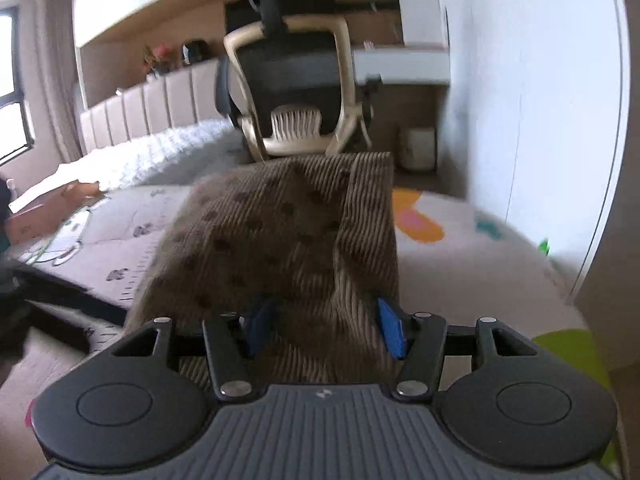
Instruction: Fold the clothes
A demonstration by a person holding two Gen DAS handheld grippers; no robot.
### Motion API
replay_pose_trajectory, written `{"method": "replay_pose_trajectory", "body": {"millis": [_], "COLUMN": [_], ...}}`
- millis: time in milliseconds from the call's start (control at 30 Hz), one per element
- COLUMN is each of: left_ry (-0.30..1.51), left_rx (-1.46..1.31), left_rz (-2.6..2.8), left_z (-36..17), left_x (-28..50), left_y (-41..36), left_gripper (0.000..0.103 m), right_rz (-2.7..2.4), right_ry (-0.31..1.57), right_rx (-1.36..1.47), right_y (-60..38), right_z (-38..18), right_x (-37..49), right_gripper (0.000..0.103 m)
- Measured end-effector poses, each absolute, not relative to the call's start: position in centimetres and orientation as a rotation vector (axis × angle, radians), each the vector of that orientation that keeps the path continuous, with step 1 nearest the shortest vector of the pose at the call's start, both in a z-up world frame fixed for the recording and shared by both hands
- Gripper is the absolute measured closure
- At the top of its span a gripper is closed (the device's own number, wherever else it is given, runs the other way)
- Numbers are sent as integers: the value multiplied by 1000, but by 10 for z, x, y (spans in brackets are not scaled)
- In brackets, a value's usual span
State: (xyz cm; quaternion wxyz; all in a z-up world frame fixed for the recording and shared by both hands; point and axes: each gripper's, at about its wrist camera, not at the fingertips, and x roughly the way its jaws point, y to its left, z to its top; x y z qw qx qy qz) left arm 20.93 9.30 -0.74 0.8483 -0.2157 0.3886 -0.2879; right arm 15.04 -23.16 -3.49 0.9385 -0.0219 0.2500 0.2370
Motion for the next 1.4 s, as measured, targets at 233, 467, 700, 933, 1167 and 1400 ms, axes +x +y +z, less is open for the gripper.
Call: {"method": "replay_pose_trajectory", "body": {"millis": [233,467,700,933,1167,1400], "left_ry": [843,804,743,789,752,613], "left_rx": [-546,-473,39,114,149,262], "left_rz": [-533,-409,-165,-187,-114,-166], "left_z": [-25,-14,-12,-28,-23,-19], "left_x": [222,209,191,192,178,190], "left_y": [105,118,100,85,117,116], "left_gripper": [0,0,0,0,0,0], "right_rz": [679,611,580,618,703,698], "right_ry": [472,490,499,515,529,537], "right_rx": [-371,-549,-430,-208,-126,-104], "right_y": [-191,-117,-134,-137,-97,-105], "right_z": [-42,-67,-60,-32,-19,-24], "right_x": [75,89,103,141,183,180], "right_gripper": [27,15,59,78,82,83]}}
